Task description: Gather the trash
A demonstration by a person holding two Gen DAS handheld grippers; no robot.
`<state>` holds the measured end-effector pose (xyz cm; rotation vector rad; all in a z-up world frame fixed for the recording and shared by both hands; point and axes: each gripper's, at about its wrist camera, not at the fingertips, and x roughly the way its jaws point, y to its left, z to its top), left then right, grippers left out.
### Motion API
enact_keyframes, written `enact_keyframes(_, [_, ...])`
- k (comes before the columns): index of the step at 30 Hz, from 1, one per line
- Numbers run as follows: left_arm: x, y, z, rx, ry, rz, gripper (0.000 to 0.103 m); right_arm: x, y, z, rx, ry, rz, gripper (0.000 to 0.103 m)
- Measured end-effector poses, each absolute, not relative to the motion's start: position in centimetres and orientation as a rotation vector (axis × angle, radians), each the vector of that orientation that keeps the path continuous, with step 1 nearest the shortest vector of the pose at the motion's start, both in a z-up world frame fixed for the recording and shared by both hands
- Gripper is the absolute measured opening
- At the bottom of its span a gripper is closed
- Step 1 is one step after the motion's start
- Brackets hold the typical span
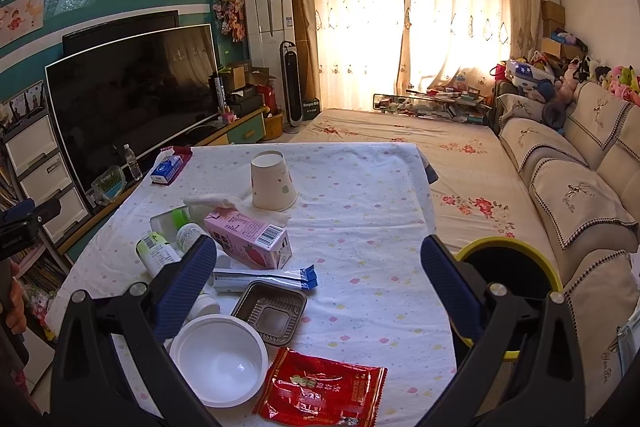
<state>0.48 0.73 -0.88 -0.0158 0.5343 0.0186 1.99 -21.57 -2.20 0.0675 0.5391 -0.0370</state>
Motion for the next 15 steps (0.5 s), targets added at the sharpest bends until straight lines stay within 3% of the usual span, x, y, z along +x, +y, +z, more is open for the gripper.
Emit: enact_keyframes(15, [0.29, 0.61, -1.44, -0.014, 0.539, 0.017, 0.099, 2.04, -21.66, -2.18, 0.072, 0.541, -0.036, 0.097])
